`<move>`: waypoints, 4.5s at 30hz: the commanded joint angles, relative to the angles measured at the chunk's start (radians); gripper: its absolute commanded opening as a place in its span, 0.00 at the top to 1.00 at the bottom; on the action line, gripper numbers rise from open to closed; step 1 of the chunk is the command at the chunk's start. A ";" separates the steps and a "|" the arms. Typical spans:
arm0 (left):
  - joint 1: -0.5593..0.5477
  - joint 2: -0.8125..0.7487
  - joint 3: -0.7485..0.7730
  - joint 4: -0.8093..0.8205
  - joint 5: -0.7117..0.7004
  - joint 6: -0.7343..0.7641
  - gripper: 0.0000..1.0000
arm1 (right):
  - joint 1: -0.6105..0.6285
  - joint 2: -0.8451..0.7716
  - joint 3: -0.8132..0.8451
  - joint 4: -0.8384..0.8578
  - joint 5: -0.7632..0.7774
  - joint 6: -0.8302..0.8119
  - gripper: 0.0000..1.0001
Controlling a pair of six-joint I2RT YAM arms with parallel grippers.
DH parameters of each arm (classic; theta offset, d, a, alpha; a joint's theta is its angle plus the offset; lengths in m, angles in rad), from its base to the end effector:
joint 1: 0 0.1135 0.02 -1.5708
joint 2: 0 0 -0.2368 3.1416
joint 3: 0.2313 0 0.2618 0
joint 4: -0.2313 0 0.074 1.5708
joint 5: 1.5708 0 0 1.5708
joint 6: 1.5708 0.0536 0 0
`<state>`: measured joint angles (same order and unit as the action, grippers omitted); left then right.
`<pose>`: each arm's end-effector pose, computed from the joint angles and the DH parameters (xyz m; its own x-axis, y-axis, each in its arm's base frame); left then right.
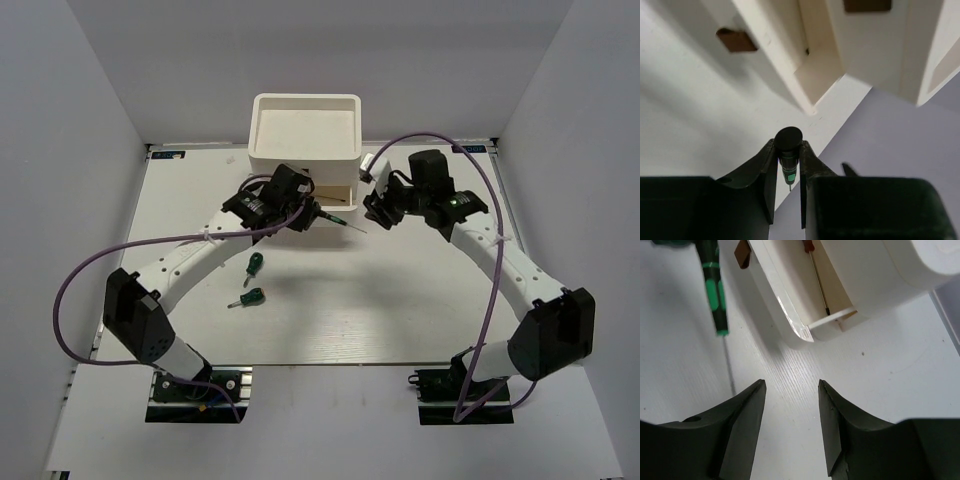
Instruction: Sort the tools into containers
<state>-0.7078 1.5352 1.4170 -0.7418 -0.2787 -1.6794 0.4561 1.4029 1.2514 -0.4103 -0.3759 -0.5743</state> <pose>0.2783 -0.2187 0.2846 -0.4234 -0.8956 -0.1365 -0.6254 0.3980 -0.6712 0.3022 0.1702 0.3019 -0.0274 -0.5763 -0.8168 -0.8380 0.4588 -0.2956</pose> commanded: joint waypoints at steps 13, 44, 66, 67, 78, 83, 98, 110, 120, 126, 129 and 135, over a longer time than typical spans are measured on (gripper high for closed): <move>0.146 0.137 0.175 0.039 -0.143 -0.118 1.00 | -0.096 -0.137 -0.113 0.002 -0.018 0.030 0.48; 0.143 -0.216 -0.054 0.081 -0.128 0.702 0.92 | 0.007 0.096 -0.061 0.149 -0.500 -0.190 1.00; 0.163 -0.527 -0.512 -0.166 -0.192 0.759 0.24 | 0.297 0.467 0.108 0.550 0.371 -0.222 1.00; 0.163 -0.527 -0.512 -0.166 -0.183 0.759 0.24 | 0.294 0.466 0.109 0.550 0.371 -0.222 1.00; 0.163 -0.466 -0.543 -0.120 -0.174 0.768 0.22 | 0.288 0.513 0.129 0.619 0.460 -0.237 1.00; 0.163 -0.448 -0.561 -0.084 -0.174 0.777 0.22 | 0.286 0.557 0.178 0.631 0.497 -0.237 1.00; 0.163 -0.396 -0.579 0.030 -0.145 0.829 0.21 | 0.270 0.532 0.168 0.630 0.509 -0.164 1.00; 0.143 -0.126 -0.551 0.672 -0.007 1.175 0.76 | 0.158 0.222 -0.001 0.219 0.181 0.454 0.27; 0.123 0.203 -0.369 0.848 -0.088 1.178 0.32 | -0.010 0.021 -0.262 0.232 0.149 0.476 0.30; 0.114 0.341 -0.265 0.887 -0.125 1.221 0.33 | -0.083 -0.002 -0.283 0.240 0.124 0.504 0.32; 0.105 0.376 -0.243 0.929 -0.146 1.232 0.35 | -0.111 -0.004 -0.285 0.243 0.112 0.514 0.32; 0.096 0.411 -0.231 0.930 -0.165 1.242 0.36 | -0.160 0.007 -0.282 0.245 0.089 0.521 0.33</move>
<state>-0.6056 1.9450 1.1469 0.1734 -0.4286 -0.4675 0.3153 1.4261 0.9653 -0.1844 -0.2531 -0.0761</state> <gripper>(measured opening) 0.639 0.670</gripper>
